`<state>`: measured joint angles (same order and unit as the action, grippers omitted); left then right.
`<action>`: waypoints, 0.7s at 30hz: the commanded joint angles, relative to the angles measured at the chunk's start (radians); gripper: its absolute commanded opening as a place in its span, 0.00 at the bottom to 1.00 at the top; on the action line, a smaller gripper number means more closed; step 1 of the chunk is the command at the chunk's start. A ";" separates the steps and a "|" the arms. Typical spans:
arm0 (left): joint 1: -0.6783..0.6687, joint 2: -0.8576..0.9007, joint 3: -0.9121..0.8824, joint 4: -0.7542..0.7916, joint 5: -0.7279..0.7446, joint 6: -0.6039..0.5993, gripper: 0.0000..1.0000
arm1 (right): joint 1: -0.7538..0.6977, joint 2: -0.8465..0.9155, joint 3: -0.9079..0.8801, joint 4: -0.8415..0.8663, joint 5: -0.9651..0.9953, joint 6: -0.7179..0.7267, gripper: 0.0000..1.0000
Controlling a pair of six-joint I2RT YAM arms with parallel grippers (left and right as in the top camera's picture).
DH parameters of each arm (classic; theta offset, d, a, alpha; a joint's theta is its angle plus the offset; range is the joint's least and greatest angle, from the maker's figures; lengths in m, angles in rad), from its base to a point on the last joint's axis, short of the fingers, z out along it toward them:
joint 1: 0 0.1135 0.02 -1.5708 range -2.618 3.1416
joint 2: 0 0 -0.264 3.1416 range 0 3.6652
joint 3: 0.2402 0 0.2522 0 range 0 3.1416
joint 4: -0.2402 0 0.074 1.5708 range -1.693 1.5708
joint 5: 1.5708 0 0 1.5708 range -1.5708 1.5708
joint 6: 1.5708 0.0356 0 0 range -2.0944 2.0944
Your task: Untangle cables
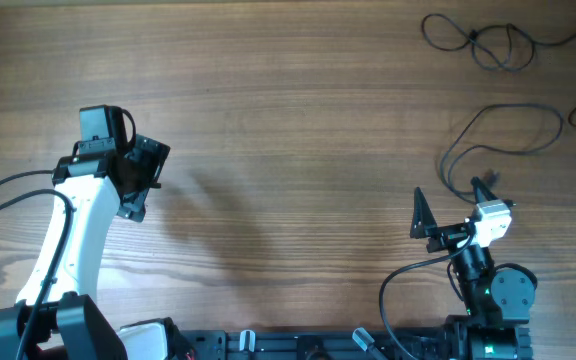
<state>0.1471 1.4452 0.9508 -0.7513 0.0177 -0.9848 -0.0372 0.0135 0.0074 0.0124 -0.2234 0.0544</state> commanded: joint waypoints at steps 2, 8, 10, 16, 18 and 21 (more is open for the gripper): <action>0.006 -0.009 -0.003 0.002 0.000 0.012 1.00 | 0.003 -0.010 -0.003 0.004 0.019 -0.013 1.00; 0.006 -0.009 -0.003 0.002 0.000 0.012 1.00 | 0.003 -0.010 -0.003 0.003 0.019 -0.013 1.00; 0.006 -0.009 -0.003 0.002 0.000 0.012 1.00 | 0.003 -0.010 -0.002 0.003 0.020 -0.013 1.00; 0.006 -0.009 -0.003 0.002 0.000 0.012 1.00 | 0.003 -0.010 -0.002 0.003 0.019 -0.013 1.00; 0.006 -0.009 -0.003 0.002 0.000 0.012 1.00 | 0.003 -0.010 -0.002 0.003 0.020 -0.013 1.00; 0.006 -0.009 -0.003 0.002 0.000 0.012 1.00 | 0.003 -0.010 -0.002 0.003 0.019 -0.013 1.00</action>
<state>0.1471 1.4452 0.9508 -0.7517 0.0177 -0.9848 -0.0372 0.0135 0.0074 0.0124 -0.2234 0.0540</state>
